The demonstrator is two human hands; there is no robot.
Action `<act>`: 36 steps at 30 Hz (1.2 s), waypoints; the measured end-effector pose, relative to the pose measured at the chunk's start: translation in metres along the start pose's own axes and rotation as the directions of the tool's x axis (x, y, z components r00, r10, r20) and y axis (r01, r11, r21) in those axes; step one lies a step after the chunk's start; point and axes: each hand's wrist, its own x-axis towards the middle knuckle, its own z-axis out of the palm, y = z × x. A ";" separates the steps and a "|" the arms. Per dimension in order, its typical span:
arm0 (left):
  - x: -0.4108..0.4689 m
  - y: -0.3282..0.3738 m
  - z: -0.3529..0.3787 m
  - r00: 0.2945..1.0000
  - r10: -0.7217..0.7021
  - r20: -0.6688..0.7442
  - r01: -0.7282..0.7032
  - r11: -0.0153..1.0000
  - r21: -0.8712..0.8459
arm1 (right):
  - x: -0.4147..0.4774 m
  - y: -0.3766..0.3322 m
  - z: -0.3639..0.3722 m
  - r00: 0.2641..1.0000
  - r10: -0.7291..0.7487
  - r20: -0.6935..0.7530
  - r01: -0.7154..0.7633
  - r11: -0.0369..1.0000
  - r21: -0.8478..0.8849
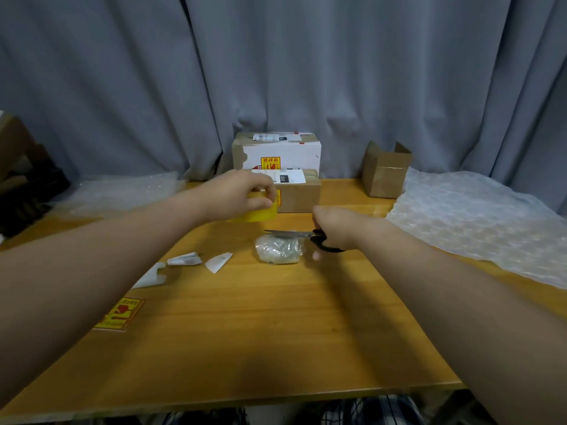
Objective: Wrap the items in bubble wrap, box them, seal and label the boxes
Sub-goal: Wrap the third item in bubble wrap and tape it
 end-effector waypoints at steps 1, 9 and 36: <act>-0.004 -0.001 0.005 0.999 -0.027 -0.043 0.024 0.997 -0.072 | -0.001 0.001 -0.001 0.999 0.018 0.042 -0.017 1.000 -0.020; -0.014 -0.006 0.031 0.953 -0.182 -0.241 0.059 0.895 -0.442 | 0.005 -0.004 -0.002 0.950 0.045 -0.310 -0.010 0.994 0.113; -0.037 -0.009 0.028 0.859 -0.289 -0.423 -0.023 0.803 -0.595 | 0.015 -0.091 -0.014 0.752 0.097 -0.652 0.442 0.660 0.608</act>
